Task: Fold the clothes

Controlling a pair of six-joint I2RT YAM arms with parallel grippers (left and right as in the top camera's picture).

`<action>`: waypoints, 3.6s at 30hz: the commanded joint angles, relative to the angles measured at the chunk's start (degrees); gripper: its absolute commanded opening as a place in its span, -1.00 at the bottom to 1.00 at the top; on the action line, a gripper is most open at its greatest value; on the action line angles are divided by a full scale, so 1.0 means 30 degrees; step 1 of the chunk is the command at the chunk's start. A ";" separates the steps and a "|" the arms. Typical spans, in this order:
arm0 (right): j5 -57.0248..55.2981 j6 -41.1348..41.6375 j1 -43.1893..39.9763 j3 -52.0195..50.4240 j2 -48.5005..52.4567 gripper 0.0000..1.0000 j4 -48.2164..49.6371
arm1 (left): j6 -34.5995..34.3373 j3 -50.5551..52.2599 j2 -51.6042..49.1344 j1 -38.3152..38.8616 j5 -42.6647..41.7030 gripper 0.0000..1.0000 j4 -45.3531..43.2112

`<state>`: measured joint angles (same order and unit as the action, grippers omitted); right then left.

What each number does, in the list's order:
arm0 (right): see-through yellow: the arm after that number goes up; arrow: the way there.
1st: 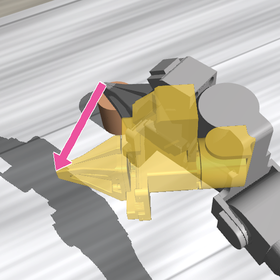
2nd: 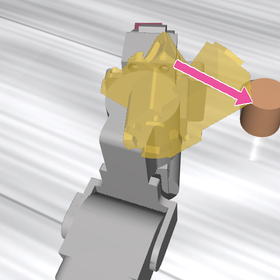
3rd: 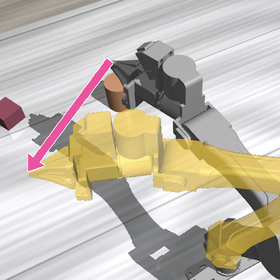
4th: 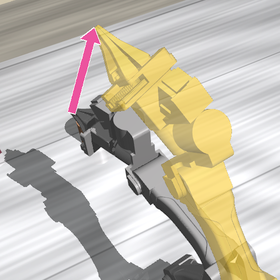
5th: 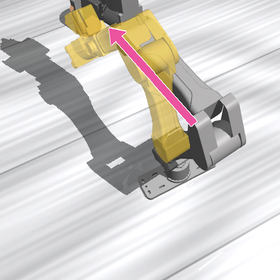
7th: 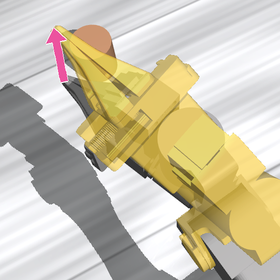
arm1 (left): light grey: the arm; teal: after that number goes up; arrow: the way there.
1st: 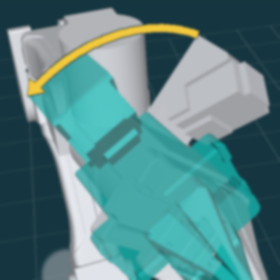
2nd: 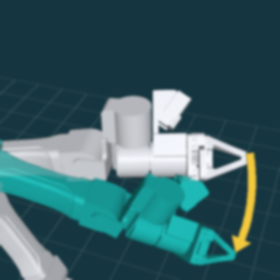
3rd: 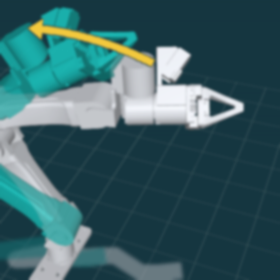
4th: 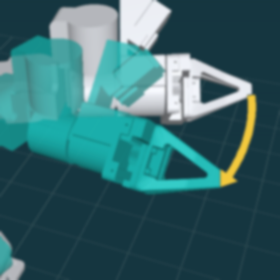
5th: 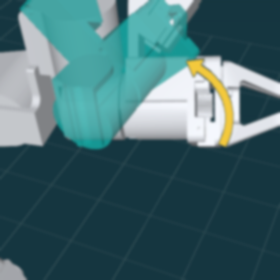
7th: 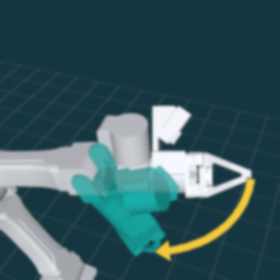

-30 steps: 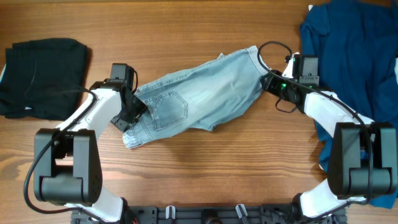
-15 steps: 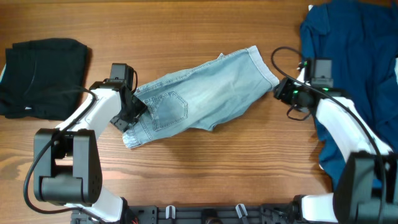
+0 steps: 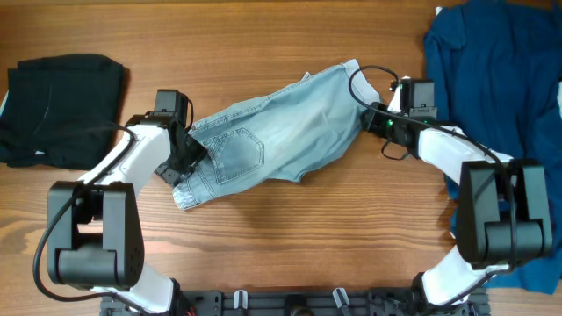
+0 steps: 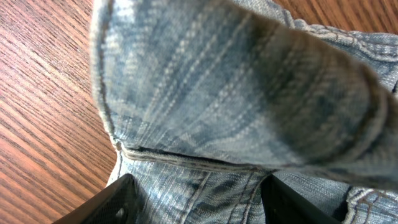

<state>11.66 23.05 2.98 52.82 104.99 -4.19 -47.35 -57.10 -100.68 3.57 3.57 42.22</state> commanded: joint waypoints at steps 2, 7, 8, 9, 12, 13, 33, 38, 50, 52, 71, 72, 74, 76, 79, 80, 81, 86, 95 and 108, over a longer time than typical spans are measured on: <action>0.2208 0.0364 0.0182 -0.0197 0.0474 0.08 0.0954 | 0.0284 0.0583 -0.0911 -0.0379 0.1107 0.30 0.0372; 0.0969 0.0321 0.0204 -0.0219 0.0510 -0.20 -0.1027 | 0.0284 0.0583 -0.0911 -0.0379 0.1107 0.30 0.0364; 0.0743 0.0291 0.0204 -0.0233 0.0510 -0.18 -0.1275 | 0.0284 0.0583 -0.0911 -0.0379 0.1107 0.31 0.0364; 0.0648 0.0291 0.0204 -0.0233 0.0510 -0.18 -0.1435 | 0.0284 0.0583 -0.0911 -0.0379 0.1107 0.31 0.0364; 0.0663 0.0277 0.0204 -0.0233 0.0510 -0.32 -0.1596 | 0.0284 0.0583 -0.0911 -0.0379 0.1107 0.31 0.0364; 0.0903 -0.0248 0.0204 -0.0240 0.0510 -0.41 -0.1821 | 0.0284 0.0583 -0.0911 -0.0379 0.1107 0.31 0.0372; 0.1588 -0.7176 0.0685 0.6994 -0.1202 -0.01 -0.8947 | 0.1661 -0.0117 0.1974 -0.2237 -0.1180 0.83 0.3483; 0.1632 -0.7184 0.0685 0.6980 0.0568 0.01 -0.9508 | 0.1661 0.0685 0.2375 -0.2732 -0.1450 1.00 0.3548; 0.1566 -0.7162 0.0685 0.6980 0.0568 0.02 -0.9712 | 0.2747 0.6193 0.2382 -0.2732 -0.4517 -0.68 -0.4947; 0.1566 -0.7198 0.0685 0.6980 0.0568 0.03 -0.9712 | 0.3599 0.6098 0.2390 -0.2754 -0.4517 -0.92 -0.4860; 0.5289 -0.6003 1.1832 0.6856 0.3388 -0.71 -0.7555 | 0.6732 -1.0142 0.2608 -0.2754 -0.3184 -0.92 0.9471; 0.5282 -0.5552 1.2517 0.6856 0.3891 -0.71 -0.6914 | 0.6732 -1.0448 0.2681 -0.2747 -0.3410 -0.92 0.9697; 0.5275 -0.4539 1.3726 0.6856 0.4634 -0.71 -0.5122 | 0.6892 -1.0834 0.2871 -0.2747 -0.3971 -0.92 1.0061; 0.5253 -0.3993 1.4433 0.6856 0.4954 -0.71 -0.3708 | 0.6885 -1.0885 0.3184 -0.2747 -0.3978 -0.92 1.0404; 0.4401 -0.3978 1.4892 0.6870 0.4976 -0.63 -0.1683 | 0.6870 -1.0885 0.3315 -0.2718 -0.5231 -0.92 1.1118; 0.4401 -0.3993 1.4739 0.6965 0.4969 -0.62 -0.1785 | 0.6870 -1.0885 0.3308 -0.2601 -0.5333 -0.91 1.1176; 0.4408 -0.4167 1.4207 0.7315 0.4699 -0.59 -0.2871 | 0.6870 -1.0885 0.3308 -0.2244 -0.5326 -0.91 1.1154; 0.1304 -0.4357 1.0105 0.7912 0.0692 -0.43 -0.7541 | 0.6870 -1.0877 0.3264 -0.1501 -0.4860 -0.85 1.0732; -0.1428 -0.7053 0.5209 0.5770 0.0940 -0.45 -1.1890 | 0.6637 -1.0877 0.3249 0.0240 -0.4889 -0.83 0.9668; -0.1406 -0.6135 0.5268 0.3351 0.2055 -0.47 -0.8881 | 0.3424 -1.0826 0.1035 0.6273 -0.4816 -0.80 0.5821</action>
<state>8.51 3.64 18.44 64.58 108.73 -30.30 -34.28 -88.14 -94.72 18.79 -9.30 62.81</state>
